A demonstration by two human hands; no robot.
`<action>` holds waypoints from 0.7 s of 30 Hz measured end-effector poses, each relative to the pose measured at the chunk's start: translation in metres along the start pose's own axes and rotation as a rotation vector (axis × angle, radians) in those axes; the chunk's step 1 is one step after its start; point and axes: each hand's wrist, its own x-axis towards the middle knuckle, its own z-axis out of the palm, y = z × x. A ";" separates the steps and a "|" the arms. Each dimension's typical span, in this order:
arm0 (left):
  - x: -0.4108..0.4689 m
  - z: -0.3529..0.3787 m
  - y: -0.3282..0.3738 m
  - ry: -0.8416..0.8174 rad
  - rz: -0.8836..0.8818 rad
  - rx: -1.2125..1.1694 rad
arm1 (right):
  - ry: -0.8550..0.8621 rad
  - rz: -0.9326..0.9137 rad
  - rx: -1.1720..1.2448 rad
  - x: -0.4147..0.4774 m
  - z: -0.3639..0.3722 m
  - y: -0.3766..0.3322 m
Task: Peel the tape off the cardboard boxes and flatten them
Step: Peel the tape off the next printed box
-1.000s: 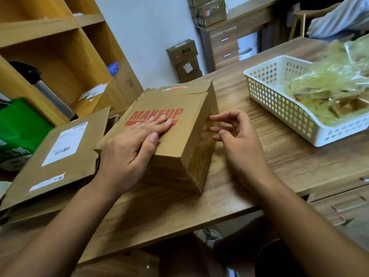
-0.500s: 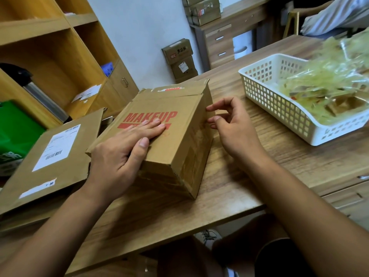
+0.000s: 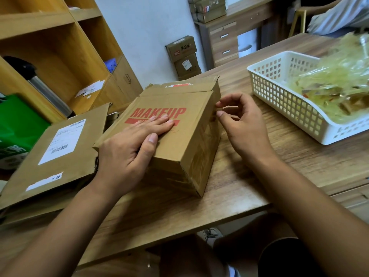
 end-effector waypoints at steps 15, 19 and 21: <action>-0.001 0.001 -0.003 0.030 -0.005 0.051 | -0.076 -0.082 -0.313 0.005 0.001 0.010; -0.002 0.001 -0.006 0.018 -0.010 0.061 | -0.105 -0.084 -0.353 -0.006 -0.006 0.007; 0.002 0.002 -0.007 0.035 -0.030 0.096 | -0.184 -0.089 -0.356 -0.021 -0.003 0.005</action>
